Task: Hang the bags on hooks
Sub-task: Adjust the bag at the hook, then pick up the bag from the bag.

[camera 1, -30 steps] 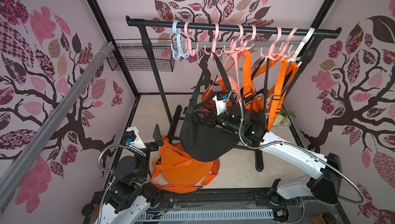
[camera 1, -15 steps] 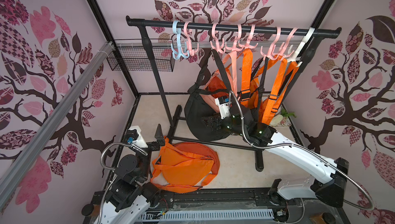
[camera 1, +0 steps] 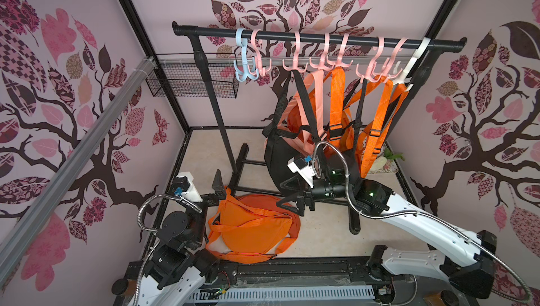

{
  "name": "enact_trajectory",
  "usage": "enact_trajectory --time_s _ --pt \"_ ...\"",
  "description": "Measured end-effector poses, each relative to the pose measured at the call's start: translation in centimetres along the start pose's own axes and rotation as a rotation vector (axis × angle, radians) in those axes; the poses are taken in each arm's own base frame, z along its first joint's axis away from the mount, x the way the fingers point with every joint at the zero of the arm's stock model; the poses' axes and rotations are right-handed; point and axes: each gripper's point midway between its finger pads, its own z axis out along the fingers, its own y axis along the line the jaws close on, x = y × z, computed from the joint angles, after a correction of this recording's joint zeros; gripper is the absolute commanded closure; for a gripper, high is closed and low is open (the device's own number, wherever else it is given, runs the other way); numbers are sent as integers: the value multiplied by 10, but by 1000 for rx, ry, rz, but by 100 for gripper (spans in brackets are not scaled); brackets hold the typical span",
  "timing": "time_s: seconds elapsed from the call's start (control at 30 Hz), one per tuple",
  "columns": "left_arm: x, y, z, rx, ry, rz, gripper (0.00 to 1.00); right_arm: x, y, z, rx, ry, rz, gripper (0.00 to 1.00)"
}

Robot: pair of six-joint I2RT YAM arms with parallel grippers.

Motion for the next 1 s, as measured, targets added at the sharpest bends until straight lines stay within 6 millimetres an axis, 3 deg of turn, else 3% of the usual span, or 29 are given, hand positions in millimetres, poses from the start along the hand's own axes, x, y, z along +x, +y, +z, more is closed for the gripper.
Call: enact_trajectory --time_s 0.1,0.33,0.57,0.67,0.73,0.87,1.0 --pt "0 -1 0 3 0 0 2 24 3 4 -34 71 6 6" --pt "0 -1 0 8 0 -1 2 48 30 14 -103 147 -91 7" --pt "-1 -1 -1 8 -4 -4 2 115 53 39 -90 280 -201 13" --pt "-1 -1 -2 8 -6 -5 2 145 46 49 -61 338 -202 16" --pt "-2 0 -2 9 -8 -6 2 163 40 62 -28 387 -208 23" --pt "-2 0 -2 9 -9 -6 2 201 21 93 52 480 -202 25" --pt "-3 0 -3 9 -13 -10 2 212 -15 113 194 472 -227 32"
